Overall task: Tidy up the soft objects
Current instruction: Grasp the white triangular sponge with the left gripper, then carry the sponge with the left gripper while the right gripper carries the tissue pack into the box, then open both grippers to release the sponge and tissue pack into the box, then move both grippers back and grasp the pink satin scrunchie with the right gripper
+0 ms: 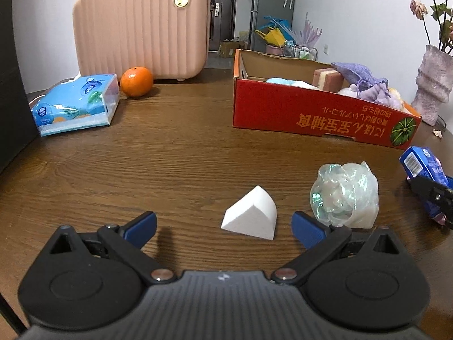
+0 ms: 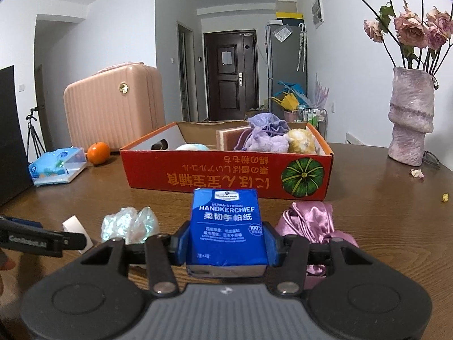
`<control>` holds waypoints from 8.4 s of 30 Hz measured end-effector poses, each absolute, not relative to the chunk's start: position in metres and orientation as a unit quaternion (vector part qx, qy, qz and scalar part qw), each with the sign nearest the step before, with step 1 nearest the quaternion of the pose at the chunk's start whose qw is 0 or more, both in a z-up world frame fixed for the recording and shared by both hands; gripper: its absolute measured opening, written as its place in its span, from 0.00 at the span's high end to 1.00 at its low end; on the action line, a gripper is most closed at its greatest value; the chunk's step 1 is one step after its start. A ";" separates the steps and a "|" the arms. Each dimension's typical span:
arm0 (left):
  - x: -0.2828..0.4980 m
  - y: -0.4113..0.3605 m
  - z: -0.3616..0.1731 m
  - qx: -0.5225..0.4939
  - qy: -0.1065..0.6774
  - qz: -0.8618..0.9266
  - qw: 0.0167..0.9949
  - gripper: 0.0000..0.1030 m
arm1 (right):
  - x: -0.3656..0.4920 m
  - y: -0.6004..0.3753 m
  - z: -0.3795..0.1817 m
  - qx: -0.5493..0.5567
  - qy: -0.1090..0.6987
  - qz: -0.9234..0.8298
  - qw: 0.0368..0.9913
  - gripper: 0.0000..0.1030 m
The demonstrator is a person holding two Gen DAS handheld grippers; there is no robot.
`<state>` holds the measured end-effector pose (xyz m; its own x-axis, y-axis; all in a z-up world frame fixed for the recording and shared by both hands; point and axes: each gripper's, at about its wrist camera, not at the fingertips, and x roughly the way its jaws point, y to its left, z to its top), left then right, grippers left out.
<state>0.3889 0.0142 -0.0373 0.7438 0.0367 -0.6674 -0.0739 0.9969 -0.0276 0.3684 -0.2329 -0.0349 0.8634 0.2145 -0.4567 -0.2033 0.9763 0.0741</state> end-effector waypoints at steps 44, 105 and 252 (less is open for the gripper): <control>0.387 -0.002 -0.025 -0.002 0.304 -0.032 0.952 0.64 | 0.367 -0.230 -0.032 0.014 0.232 0.116 0.966 0.51; 0.557 -0.018 0.040 -0.079 0.194 -0.018 0.978 0.64 | 0.548 -0.204 0.020 0.012 0.171 0.066 0.983 0.51; 0.353 -0.033 -0.012 -0.021 0.276 -0.019 0.961 0.00 | 0.386 -0.273 -0.047 -0.027 0.289 0.030 0.956 0.11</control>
